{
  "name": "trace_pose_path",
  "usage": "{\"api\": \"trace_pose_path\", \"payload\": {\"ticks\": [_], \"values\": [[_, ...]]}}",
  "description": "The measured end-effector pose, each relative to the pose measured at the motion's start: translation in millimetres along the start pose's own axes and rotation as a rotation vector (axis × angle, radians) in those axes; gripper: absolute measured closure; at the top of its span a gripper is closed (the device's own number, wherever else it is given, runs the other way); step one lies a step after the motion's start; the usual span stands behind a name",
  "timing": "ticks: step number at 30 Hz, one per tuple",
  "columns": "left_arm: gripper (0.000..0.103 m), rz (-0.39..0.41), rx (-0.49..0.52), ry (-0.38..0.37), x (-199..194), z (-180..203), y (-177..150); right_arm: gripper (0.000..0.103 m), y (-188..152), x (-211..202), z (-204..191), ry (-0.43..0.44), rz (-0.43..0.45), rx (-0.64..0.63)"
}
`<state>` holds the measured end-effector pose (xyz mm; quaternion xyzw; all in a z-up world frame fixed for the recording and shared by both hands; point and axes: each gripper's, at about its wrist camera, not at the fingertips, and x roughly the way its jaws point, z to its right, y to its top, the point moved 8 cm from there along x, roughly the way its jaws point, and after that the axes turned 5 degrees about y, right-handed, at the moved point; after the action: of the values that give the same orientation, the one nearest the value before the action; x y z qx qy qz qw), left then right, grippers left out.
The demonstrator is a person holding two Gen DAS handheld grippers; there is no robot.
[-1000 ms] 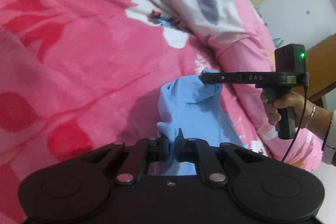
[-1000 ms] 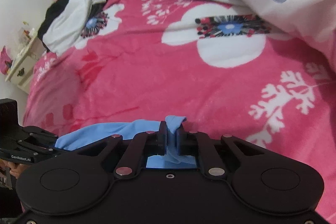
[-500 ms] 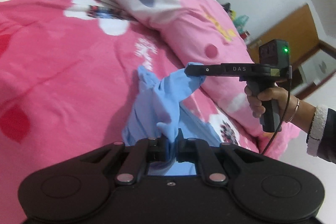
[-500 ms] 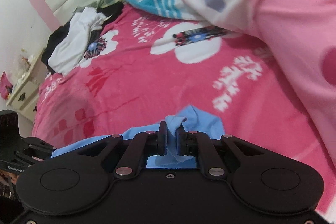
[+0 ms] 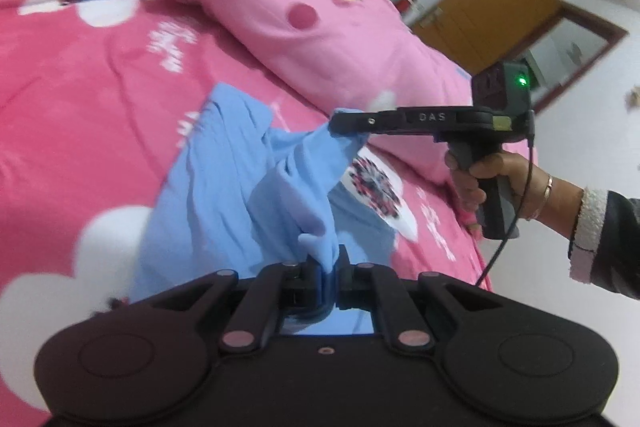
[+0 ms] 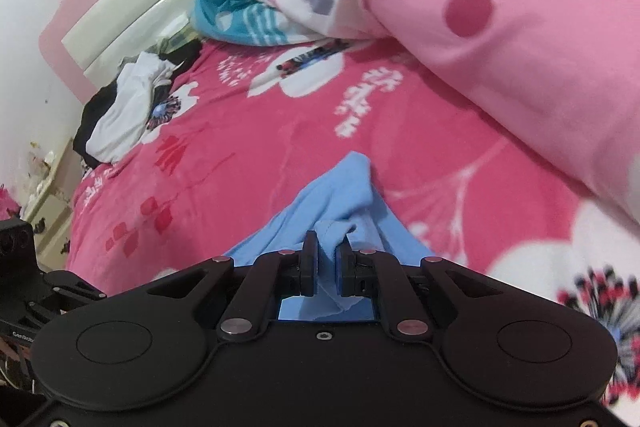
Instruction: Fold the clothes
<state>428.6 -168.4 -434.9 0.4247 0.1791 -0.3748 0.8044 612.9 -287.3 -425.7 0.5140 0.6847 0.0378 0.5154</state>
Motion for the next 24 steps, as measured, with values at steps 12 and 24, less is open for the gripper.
{"api": "trace_pose_path", "payload": {"ticks": [12, 24], "values": [[0.098, -0.102, 0.118, -0.076, 34, 55, -28, 0.095, -55, -48, 34, -0.007, 0.078, 0.071], [0.098, -0.209, 0.198, -0.074, 71, 84, -67, 0.095, -105, -79, 70, -0.045, 0.099, 0.124]]}}
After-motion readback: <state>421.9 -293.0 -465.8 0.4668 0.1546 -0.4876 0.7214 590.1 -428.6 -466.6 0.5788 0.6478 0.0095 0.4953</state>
